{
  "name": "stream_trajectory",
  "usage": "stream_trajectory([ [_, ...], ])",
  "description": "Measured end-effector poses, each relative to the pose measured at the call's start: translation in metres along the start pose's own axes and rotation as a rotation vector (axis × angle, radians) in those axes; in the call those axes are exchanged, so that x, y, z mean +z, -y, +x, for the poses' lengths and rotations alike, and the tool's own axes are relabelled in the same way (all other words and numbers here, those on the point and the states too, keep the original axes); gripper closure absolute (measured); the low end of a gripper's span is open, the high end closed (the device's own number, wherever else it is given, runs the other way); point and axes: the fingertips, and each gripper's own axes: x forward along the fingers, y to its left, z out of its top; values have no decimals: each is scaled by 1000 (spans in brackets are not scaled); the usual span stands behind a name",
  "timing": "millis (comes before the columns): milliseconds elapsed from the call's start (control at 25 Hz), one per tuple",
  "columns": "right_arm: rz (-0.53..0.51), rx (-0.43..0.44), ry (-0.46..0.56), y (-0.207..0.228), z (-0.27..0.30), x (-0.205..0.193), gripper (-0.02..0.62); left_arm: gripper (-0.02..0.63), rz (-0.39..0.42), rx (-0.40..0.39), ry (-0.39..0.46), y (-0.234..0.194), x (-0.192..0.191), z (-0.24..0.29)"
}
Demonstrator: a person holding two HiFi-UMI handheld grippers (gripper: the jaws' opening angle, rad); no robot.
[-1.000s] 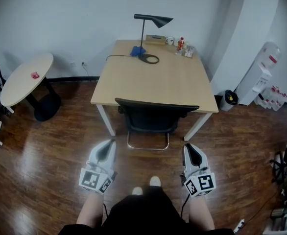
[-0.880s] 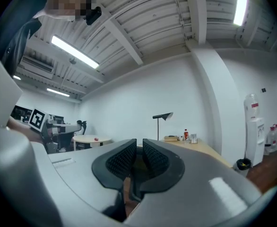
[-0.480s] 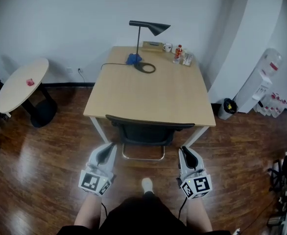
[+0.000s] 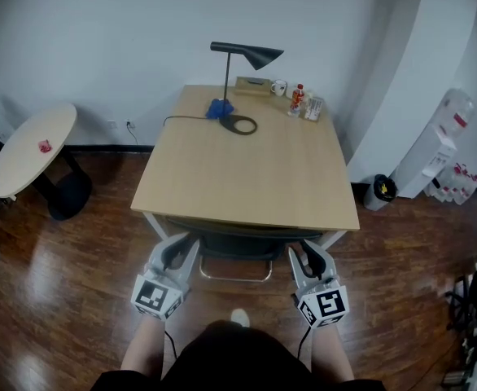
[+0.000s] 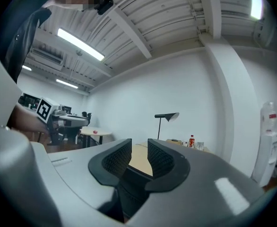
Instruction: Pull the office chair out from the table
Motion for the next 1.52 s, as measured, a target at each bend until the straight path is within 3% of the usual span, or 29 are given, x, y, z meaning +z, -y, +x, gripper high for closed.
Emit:
stream_trajectory([
  [120,-43,54,-51,4,15,-11,431,481,82,-80,-66,7,-9,22],
  [320,-164,194,-156,-1,40,-34,310,416,270,-229,-209,15,-36,52],
  [560,-570,358,-454,-6,58,-89,261,300,570,-452,-481,29,-93,64],
  [680,-703,401,-570,2,60,-112,264,293,671,-509,-567,28,-113,71],
  [880,-794,461,-703,8,62,-139,273,293,798,-574,-684,26,-143,79],
  [960,-825,483,-753,9,62,-151,275,293,810,-583,-715,26,-153,81],
  [1240,-840,513,-791,10,73,-170,293,296,783,-572,-766,24,-169,86],
  [1440,-980,480,-867,19,73,-183,396,370,954,-597,-834,19,-190,78],
  [1520,-1031,476,-880,21,73,-188,407,383,995,-596,-844,17,-192,76],
])
